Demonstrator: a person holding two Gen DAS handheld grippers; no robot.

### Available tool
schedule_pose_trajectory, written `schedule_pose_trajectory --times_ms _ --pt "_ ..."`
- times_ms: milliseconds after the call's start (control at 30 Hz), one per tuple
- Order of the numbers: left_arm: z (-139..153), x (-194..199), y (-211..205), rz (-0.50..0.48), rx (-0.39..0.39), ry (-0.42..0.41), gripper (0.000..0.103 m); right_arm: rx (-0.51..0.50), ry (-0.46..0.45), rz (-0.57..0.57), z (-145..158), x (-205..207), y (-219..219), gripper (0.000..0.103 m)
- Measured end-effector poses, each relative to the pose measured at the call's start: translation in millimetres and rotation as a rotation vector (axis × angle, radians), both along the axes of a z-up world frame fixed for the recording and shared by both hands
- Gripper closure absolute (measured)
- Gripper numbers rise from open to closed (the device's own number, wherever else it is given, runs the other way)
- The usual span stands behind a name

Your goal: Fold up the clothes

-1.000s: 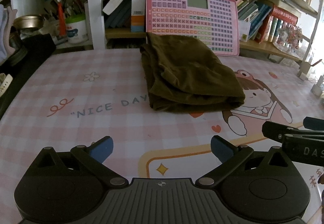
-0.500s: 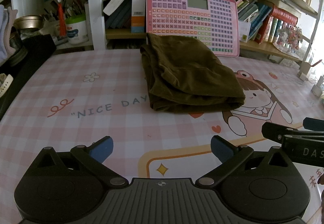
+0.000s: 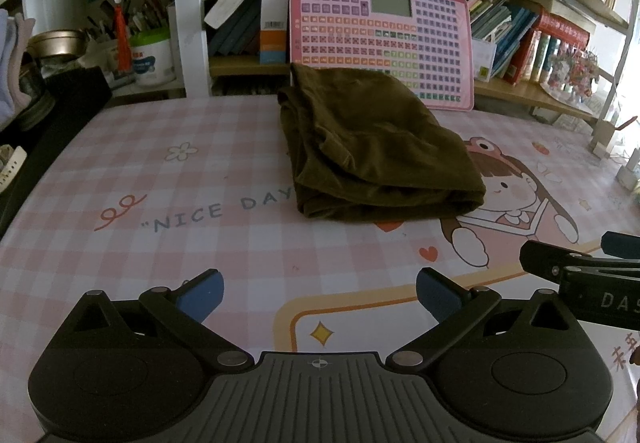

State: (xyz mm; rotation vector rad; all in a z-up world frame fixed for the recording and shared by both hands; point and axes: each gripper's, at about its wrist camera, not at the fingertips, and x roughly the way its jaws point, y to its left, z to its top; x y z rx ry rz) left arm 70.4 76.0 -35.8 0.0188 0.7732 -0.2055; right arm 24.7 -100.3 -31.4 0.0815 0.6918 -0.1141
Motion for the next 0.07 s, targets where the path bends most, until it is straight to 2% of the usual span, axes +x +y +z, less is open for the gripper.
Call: schedule_pose_trajectory --times_ms 67 --pt "-0.3 0.1 -0.4 0.0 -0.001 0.0 0.0 0.0 0.0 0.0 0.1 0.0 0.0 0.0"
